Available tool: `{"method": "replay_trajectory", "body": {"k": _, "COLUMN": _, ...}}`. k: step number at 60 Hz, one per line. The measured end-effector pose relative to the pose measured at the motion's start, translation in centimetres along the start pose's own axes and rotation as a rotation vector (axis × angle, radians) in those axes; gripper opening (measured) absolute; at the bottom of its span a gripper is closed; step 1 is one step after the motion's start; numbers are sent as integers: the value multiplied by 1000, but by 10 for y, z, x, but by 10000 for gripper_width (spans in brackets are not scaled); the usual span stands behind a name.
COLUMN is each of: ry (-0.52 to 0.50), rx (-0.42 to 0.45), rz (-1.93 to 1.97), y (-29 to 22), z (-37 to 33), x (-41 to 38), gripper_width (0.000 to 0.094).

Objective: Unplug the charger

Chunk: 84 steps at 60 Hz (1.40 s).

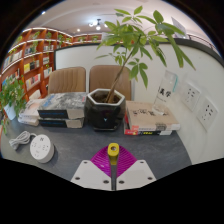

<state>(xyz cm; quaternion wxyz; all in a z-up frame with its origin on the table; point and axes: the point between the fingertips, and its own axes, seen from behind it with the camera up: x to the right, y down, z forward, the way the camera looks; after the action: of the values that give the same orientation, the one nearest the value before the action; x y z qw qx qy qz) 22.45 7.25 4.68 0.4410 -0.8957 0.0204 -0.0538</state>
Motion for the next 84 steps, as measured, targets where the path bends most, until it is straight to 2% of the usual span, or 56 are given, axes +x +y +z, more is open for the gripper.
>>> {"method": "replay_trajectory", "body": {"k": 9, "ry": -6, "rx": -91, "rz": 46, "y": 45, "z": 18, "x": 1, "gripper_width": 41}}
{"method": "replay_trajectory", "body": {"k": 10, "ry": -1, "rx": -68, "rz": 48, "y": 42, "z": 19, "x": 2, "gripper_width": 56}}
{"method": "replay_trajectory", "body": {"k": 15, "ry": 33, "rx": -100, "rz": 49, "y": 46, "z": 18, "x": 10, "gripper_width": 134}}
{"method": "replay_trajectory", "body": {"k": 18, "ry": 43, "rx": -99, "rz": 63, "y": 43, "z": 17, "x": 11, "gripper_width": 254}}
{"method": "replay_trajectory", "body": {"k": 20, "ry": 58, "rx": -91, "rz": 70, "y": 39, "z": 13, "x": 14, "gripper_width": 391}}
{"method": "replay_trajectory", "body": {"k": 21, "ry": 66, "rx": -87, "rz": 69, "y": 36, "z": 10, "x": 16, "gripper_width": 500}}
{"method": "replay_trajectory", "body": {"k": 24, "ry": 79, "rx": -63, "rz": 54, "y": 23, "z": -2, "x": 18, "gripper_width": 618}}
{"method": "replay_trajectory", "body": {"k": 28, "ry": 109, "rx": 2, "rz": 39, "y": -3, "z": -26, "x": 19, "gripper_width": 731}}
{"method": "replay_trajectory", "body": {"k": 34, "ry": 126, "rx": 124, "rz": 49, "y": -51, "z": -82, "x": 6, "gripper_width": 802}}
{"method": "replay_trajectory", "body": {"k": 39, "ry": 103, "rx": 223, "rz": 85, "y": -87, "z": -136, "x": -19, "gripper_width": 820}}
{"method": "replay_trajectory", "body": {"k": 43, "ry": 75, "rx": 270, "rz": 105, "y": -107, "z": -183, "x": -44, "gripper_width": 833}}
{"method": "replay_trajectory", "body": {"k": 56, "ry": -5, "rx": 310, "rz": 61, "y": -99, "z": -284, "x": -141, "gripper_width": 840}}
{"method": "replay_trajectory", "body": {"k": 69, "ry": -133, "rx": 249, "rz": 11, "y": -28, "z": -320, "x": -241, "gripper_width": 851}}
{"method": "replay_trajectory", "body": {"k": 76, "ry": -183, "rx": 198, "rz": 7, "y": -4, "z": -332, "x": -265, "gripper_width": 851}}
{"method": "replay_trajectory", "body": {"k": 84, "ry": -169, "rx": 184, "rz": -21, "y": 14, "z": -331, "x": -268, "gripper_width": 855}}
